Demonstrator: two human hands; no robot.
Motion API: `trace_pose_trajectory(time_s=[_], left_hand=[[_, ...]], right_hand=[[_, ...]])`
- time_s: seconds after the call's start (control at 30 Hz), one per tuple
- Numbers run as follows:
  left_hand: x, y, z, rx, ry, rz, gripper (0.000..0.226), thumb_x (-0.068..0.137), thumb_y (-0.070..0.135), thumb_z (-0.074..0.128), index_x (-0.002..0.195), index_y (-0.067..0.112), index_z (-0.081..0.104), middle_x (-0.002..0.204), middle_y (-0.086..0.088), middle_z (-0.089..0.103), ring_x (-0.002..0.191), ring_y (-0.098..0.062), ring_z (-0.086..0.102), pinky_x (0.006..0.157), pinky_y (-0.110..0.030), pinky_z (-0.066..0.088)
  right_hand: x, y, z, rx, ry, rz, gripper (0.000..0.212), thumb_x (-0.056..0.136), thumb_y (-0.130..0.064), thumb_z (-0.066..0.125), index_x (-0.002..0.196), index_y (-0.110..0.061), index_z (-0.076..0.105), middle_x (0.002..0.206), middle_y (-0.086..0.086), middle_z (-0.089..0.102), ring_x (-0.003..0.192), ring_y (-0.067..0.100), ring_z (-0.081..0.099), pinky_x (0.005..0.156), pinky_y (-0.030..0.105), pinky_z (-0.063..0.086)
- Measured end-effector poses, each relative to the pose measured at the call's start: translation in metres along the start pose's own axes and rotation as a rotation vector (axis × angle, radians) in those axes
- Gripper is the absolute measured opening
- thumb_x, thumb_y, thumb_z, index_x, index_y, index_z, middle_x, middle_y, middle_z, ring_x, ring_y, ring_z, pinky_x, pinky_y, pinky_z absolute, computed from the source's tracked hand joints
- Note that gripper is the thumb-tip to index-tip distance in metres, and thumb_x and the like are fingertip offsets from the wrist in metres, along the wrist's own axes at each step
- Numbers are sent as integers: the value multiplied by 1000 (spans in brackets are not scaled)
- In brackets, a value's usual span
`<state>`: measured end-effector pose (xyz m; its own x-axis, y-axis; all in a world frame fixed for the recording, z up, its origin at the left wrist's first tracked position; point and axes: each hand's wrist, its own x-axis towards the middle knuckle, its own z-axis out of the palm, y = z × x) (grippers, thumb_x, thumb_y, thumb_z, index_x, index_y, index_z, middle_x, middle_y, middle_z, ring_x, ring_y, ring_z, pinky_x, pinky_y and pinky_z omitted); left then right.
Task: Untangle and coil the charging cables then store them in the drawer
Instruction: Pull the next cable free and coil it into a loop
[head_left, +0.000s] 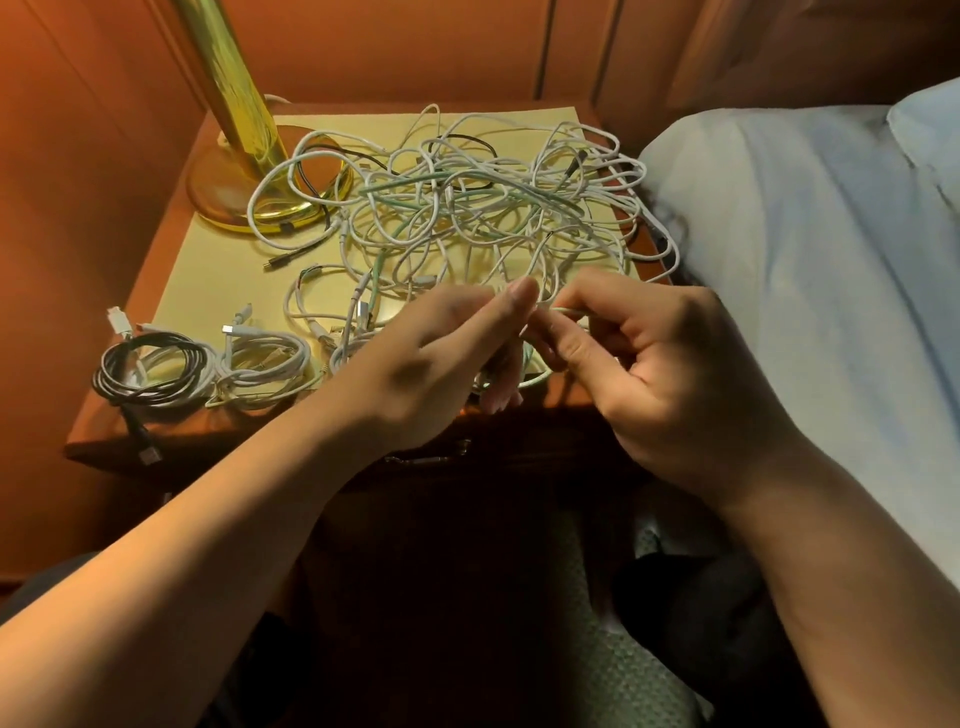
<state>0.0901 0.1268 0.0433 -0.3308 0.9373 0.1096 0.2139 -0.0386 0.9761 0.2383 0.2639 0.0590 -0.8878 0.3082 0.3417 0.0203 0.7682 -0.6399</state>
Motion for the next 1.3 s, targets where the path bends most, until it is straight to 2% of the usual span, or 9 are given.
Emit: trace_pose_trajectory(time_s=[0.23, 0.43, 0.5, 0.6, 0.73, 0.83, 0.97, 1.2, 1.3], left_hand=[[-4, 9, -2, -129, -135, -143, 77, 106, 50, 28, 44, 9, 50, 37, -11, 37, 42, -31, 53, 64, -45, 60], [-11, 6, -9, -589, -359, -283, 69, 98, 57, 41, 43, 17, 51, 31, -4, 36, 49, -21, 64, 69, -43, 56], [-13, 12, -9, -704, -359, -340, 64, 91, 62, 53, 44, 19, 54, 32, 1, 43, 49, -16, 62, 68, -36, 60], [-12, 27, -3, -794, -211, -398, 61, 87, 58, 56, 42, 18, 51, 30, 3, 40, 35, -8, 51, 64, -29, 61], [-8, 46, 11, -763, 45, -434, 55, 75, 55, 56, 37, 16, 45, 29, 1, 34, 37, -7, 57, 56, -27, 61], [-5, 49, 20, -637, 160, -462, 52, 63, 57, 60, 35, 14, 50, 34, 2, 44, 44, -5, 59, 55, -24, 60], [1, 35, 13, -578, 386, -523, 38, 82, 63, 69, 89, 25, 68, 54, 4, 47, 45, -6, 46, 49, -19, 43], [0, 18, 6, -527, 313, -469, 31, 105, 35, 51, 81, 17, 45, 59, 4, 41, 46, -9, 42, 51, -25, 31], [-3, 17, 6, -464, 258, -376, 41, 108, 33, 45, 71, 15, 43, 57, 1, 38, 52, -14, 45, 57, -29, 34]], right_hand=[[2, 4, 8, 223, -166, 102, 33, 101, -48, 62, 130, -31, 57, 67, 12, 58, 55, 32, 59, 53, 53, 51], [5, -4, 18, 559, -297, 177, 38, 97, -58, 61, 104, -22, 69, 90, 38, 64, 76, 66, 58, 60, 79, 46], [8, -7, 19, 606, -270, 187, 39, 99, -49, 60, 103, -11, 70, 94, 30, 70, 85, 58, 65, 72, 73, 52], [10, -9, 18, 623, -183, 193, 42, 101, -43, 59, 101, -3, 69, 91, 32, 67, 71, 46, 60, 60, 56, 49], [11, -9, 21, 637, -116, 187, 41, 101, -47, 60, 98, -7, 70, 91, 27, 70, 81, 59, 62, 64, 72, 50], [12, -7, 22, 633, -95, 200, 34, 103, -42, 59, 95, -11, 71, 87, 16, 74, 76, 41, 70, 64, 60, 57], [12, -7, 24, 549, -72, 155, 31, 100, -45, 63, 91, -16, 70, 77, 24, 65, 59, 48, 54, 50, 59, 47], [17, 1, 24, 427, -20, 149, 26, 96, -43, 70, 83, -20, 69, 63, 26, 54, 47, 45, 48, 42, 57, 43], [18, 5, 20, 426, -4, 152, 26, 96, -35, 72, 86, -10, 71, 54, 16, 49, 42, 26, 40, 41, 32, 36]])
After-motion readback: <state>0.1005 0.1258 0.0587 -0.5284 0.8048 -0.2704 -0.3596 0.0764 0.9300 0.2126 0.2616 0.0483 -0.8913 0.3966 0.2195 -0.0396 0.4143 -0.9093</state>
